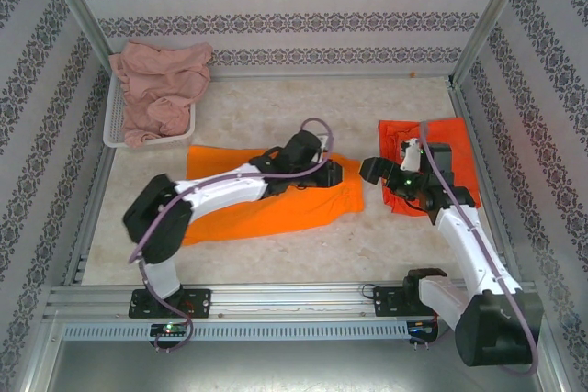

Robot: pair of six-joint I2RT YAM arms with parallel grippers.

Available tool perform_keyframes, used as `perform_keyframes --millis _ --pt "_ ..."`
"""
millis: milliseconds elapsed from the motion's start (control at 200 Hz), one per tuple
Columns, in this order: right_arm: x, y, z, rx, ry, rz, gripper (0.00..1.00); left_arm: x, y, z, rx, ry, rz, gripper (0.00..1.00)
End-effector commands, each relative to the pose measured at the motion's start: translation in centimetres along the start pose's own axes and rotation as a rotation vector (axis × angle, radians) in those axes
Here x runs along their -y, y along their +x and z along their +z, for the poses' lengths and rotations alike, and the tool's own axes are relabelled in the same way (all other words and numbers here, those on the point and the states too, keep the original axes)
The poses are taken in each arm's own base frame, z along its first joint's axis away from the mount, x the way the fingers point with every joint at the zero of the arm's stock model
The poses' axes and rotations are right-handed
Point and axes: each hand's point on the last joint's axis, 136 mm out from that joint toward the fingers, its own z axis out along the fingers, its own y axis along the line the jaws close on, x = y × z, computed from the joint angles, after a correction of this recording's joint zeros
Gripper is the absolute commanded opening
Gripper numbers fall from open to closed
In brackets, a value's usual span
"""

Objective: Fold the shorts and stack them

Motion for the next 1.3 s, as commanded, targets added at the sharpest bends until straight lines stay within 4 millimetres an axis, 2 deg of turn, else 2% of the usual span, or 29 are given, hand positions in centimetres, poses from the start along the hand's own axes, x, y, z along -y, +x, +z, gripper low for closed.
perform_keyframes --millis 0,75,185,310,430,694,924,1089,1294 --pt "0.9 0.0 -0.4 0.021 -0.007 0.038 0.98 1.8 -0.5 2.6 -0.03 0.073 0.002 0.09" --pt "1.3 0.1 -0.3 0.009 -0.014 0.061 0.98 0.6 -0.1 4.6 -0.055 0.044 -0.011 0.0" --pt "1.6 0.5 0.3 -0.027 -0.018 0.082 0.96 -1.8 0.9 6.5 -0.078 -0.005 -0.035 0.0" --pt "2.0 1.0 1.3 -0.076 -0.028 0.11 0.93 -5.5 2.2 7.4 -0.09 -0.068 -0.077 0.0" --pt "2.6 1.8 2.5 -0.142 -0.033 0.139 0.88 -8.4 3.8 7.3 -0.101 -0.119 -0.108 0.0" --pt "3.1 3.7 5.5 -0.236 0.025 0.136 0.78 -12.0 7.5 6.0 -0.112 -0.165 -0.164 0.0" --pt "3.0 4.8 7.9 -0.294 0.069 0.111 0.7 -13.7 9.6 5.3 -0.119 -0.183 -0.197 0.0" --pt "2.3 5.3 9.8 -0.331 0.088 0.073 0.63 -13.7 9.7 5.2 -0.119 -0.182 -0.2 0.0" --pt "2.7 5.7 11.3 -0.357 0.141 0.055 0.55 -13.7 9.8 5.1 -0.118 -0.182 -0.2 0.0"
